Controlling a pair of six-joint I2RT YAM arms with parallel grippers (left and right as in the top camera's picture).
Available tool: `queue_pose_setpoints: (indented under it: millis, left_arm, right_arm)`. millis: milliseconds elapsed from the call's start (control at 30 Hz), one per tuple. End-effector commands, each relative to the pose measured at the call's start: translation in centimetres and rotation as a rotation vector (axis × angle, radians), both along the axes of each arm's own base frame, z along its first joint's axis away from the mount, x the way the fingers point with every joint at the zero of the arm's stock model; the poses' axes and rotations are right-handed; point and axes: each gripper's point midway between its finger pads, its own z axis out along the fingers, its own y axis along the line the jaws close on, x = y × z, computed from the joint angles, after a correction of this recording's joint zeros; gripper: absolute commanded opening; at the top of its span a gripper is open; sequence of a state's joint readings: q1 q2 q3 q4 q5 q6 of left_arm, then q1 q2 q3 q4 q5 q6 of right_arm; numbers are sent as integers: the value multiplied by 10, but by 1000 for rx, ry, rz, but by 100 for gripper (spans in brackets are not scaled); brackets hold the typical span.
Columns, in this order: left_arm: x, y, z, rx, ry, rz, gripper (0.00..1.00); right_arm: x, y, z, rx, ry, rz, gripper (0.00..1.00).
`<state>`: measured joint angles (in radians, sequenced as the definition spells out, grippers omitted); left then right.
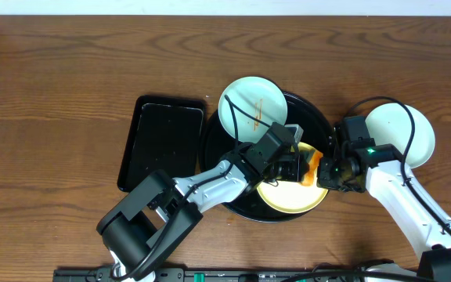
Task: Clean dirty plates on tray and stack at the side
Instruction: 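Scrub the sauce on the yellow plate with the held sponge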
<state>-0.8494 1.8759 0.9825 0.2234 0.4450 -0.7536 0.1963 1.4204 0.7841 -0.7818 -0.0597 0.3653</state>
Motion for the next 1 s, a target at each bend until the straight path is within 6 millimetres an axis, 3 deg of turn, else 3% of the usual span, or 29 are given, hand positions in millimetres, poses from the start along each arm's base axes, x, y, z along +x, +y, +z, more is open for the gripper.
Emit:
queue_pose_setpoints:
  millis: [0, 200, 367, 500, 767, 967]
  left_arm:
    - [-4, -9, 7, -31, 31, -13, 8]
    - [-4, -8, 2, -10, 28, -2, 8]
    - [8, 24, -32, 178, 18, 115, 8]
    - [11, 41, -45, 242, 42, 135, 8]
    - [20, 69, -50, 298, 83, 177, 7]
    - [18, 75, -31, 312, 35, 130, 8]
  right_arm:
    - [-1, 2, 1, -1, -5, 22, 1]
    - [-1, 2, 1, -1, -2, 22, 1]
    - [-3, 2, 1, -2, 5, 22, 1]
    - [-5, 1, 1, -3, 11, 22, 1]
    - [-6, 1, 0, -5, 16, 22, 1]
    - [-5, 0, 0, -9, 14, 22, 1]
